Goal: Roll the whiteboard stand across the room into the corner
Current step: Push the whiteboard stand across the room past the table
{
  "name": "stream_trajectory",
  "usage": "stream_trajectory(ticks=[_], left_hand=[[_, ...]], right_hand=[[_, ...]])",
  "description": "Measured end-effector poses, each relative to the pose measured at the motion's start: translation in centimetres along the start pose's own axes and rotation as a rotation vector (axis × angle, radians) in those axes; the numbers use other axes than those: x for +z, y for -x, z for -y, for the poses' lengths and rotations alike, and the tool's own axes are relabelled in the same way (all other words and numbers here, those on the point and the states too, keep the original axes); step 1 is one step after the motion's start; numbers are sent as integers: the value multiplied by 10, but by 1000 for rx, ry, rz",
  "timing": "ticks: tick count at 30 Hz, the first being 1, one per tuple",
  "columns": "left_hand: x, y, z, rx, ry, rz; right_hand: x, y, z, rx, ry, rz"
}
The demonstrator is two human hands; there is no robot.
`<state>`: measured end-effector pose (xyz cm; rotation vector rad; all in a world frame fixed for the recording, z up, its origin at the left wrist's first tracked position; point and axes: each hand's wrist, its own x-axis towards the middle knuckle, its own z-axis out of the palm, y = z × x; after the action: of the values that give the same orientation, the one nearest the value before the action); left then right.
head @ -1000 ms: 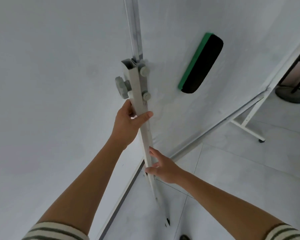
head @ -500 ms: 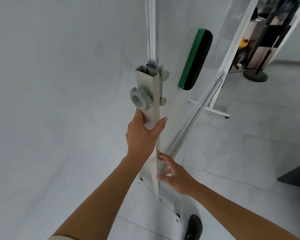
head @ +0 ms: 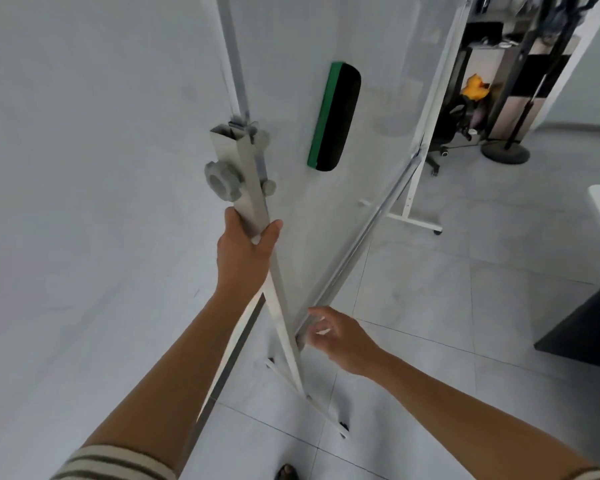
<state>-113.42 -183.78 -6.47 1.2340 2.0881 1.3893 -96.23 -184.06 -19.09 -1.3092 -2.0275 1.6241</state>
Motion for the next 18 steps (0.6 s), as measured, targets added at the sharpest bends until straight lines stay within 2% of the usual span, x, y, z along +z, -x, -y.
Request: stream_trajectory(ticks=[6,8,12,18], left_hand=[[30,76,25,-156,33,-132],[49,114,40,-261,57,-27],[98,167,51,-454,79,301],[189,146,39,-521,72,490]], right_hand=[[-82,93,-86,89,-72,-188],[-110,123,-114,149,-122,-262],[-162,165,-158,260,-187,-364],[-236,164,-222,407,-254,-530]])
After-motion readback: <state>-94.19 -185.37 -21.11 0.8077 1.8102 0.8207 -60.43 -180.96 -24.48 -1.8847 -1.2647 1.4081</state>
